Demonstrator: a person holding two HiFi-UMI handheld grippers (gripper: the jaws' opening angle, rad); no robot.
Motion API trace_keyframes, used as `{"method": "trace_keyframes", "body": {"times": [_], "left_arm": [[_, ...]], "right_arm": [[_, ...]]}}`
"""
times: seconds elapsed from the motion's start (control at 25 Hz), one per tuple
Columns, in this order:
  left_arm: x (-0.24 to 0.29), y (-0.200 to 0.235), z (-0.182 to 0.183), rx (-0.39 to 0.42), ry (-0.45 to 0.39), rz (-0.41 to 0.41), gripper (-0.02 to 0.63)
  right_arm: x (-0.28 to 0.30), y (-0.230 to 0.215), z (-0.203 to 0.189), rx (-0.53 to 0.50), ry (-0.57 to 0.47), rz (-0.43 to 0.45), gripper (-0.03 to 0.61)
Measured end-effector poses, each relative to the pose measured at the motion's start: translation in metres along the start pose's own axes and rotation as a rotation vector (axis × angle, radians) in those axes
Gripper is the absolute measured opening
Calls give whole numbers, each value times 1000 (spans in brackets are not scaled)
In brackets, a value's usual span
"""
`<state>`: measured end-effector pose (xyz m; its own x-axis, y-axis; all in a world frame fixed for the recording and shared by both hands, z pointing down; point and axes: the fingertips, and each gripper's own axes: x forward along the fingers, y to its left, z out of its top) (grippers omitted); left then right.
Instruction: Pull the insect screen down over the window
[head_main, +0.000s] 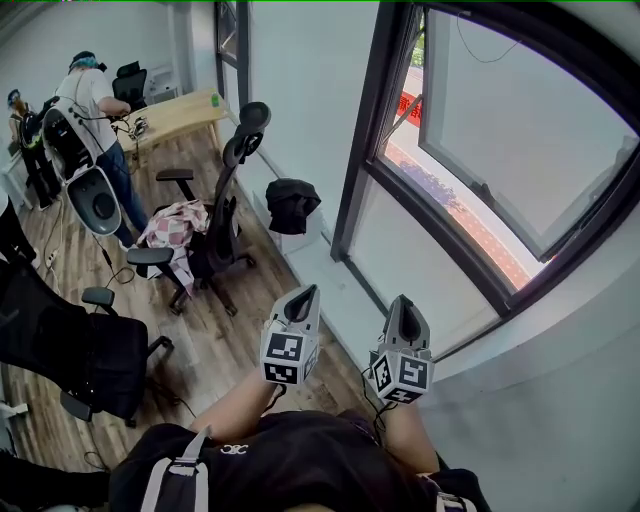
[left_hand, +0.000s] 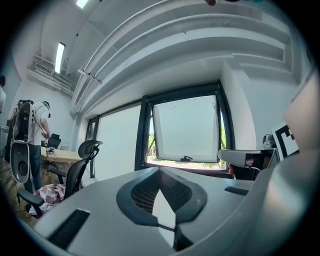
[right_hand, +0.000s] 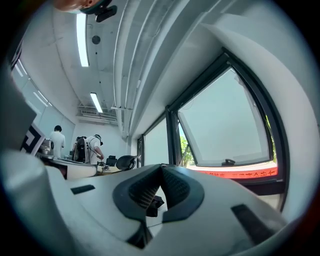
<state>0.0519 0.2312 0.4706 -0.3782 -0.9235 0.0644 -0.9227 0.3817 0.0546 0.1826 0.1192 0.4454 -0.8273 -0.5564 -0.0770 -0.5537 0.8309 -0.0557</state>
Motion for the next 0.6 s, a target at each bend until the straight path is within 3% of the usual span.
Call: {"method": "trace_keyframes", "body": {"times": [0.6], "left_arm": [[44, 33, -11, 5, 16, -22, 11]], "right_arm": [[44, -7, -22, -28, 13, -52, 5]]}}
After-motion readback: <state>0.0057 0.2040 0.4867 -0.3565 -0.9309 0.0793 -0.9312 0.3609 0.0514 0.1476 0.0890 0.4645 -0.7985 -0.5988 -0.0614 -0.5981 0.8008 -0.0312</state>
